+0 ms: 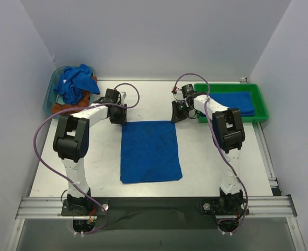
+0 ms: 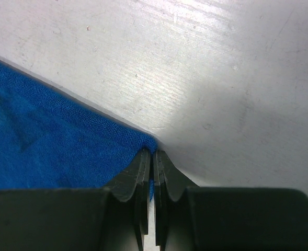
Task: Fold and stack the towels
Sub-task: Fold the towel
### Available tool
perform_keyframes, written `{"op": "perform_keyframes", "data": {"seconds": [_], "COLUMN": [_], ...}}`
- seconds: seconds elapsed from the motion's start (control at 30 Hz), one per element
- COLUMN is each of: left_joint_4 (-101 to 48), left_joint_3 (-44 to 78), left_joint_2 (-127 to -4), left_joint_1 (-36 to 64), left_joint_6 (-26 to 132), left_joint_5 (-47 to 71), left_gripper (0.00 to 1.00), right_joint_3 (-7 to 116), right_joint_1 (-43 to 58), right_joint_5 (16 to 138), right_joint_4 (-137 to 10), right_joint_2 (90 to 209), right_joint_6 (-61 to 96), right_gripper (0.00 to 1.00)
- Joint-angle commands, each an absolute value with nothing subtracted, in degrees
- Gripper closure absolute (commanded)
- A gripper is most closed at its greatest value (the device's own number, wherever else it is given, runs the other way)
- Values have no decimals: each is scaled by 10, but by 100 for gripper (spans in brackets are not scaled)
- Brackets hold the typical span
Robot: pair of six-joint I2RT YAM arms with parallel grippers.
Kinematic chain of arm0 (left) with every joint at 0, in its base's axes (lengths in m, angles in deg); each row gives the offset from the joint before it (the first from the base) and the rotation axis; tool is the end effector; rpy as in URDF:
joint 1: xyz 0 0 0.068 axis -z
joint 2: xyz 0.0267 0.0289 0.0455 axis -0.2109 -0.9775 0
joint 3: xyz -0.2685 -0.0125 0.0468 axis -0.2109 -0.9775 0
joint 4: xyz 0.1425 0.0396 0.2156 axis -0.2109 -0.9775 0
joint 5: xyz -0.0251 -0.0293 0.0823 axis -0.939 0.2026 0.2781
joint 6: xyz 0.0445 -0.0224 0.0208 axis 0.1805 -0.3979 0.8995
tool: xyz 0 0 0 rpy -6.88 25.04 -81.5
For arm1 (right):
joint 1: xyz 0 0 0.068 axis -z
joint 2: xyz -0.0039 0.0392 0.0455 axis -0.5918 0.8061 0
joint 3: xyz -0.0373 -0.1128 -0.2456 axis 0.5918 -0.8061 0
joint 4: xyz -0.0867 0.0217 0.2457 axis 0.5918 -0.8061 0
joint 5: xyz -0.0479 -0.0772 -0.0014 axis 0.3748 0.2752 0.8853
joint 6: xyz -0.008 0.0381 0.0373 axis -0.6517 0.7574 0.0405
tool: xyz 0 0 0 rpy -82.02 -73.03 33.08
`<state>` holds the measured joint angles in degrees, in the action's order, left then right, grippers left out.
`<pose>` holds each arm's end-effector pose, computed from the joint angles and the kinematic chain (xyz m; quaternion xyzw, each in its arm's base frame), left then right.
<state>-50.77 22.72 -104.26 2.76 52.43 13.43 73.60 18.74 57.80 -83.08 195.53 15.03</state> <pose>0.4037 -0.1124 0.1628 0.0379 0.9599 -0.1221 0.2495 0.4544 0.1607 0.1586 -0.1814 0.9061 0.2774 0.2630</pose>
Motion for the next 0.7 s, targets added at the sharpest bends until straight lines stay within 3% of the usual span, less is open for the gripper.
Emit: {"op": "perform_keyframes", "data": {"seconds": [0.0, 0.3, 0.67], "left_joint_4": [-567, -582, -589], "left_joint_3": [244, 269, 280], "left_joint_2": [-1061, -1084, -1108], "left_joint_1": [36, 39, 39], "left_joint_6": [551, 554, 556], "left_joint_5": [173, 196, 192], "left_gripper": [55, 63, 67], "right_joint_3": [719, 720, 718], "right_joint_1": [189, 189, 189], "right_joint_5": [600, 596, 597], "right_joint_4": [-878, -878, -878], "right_joint_2": [1969, 1972, 1971], "right_joint_6": [141, 142, 139], "right_gripper": [100, 100, 100]}}
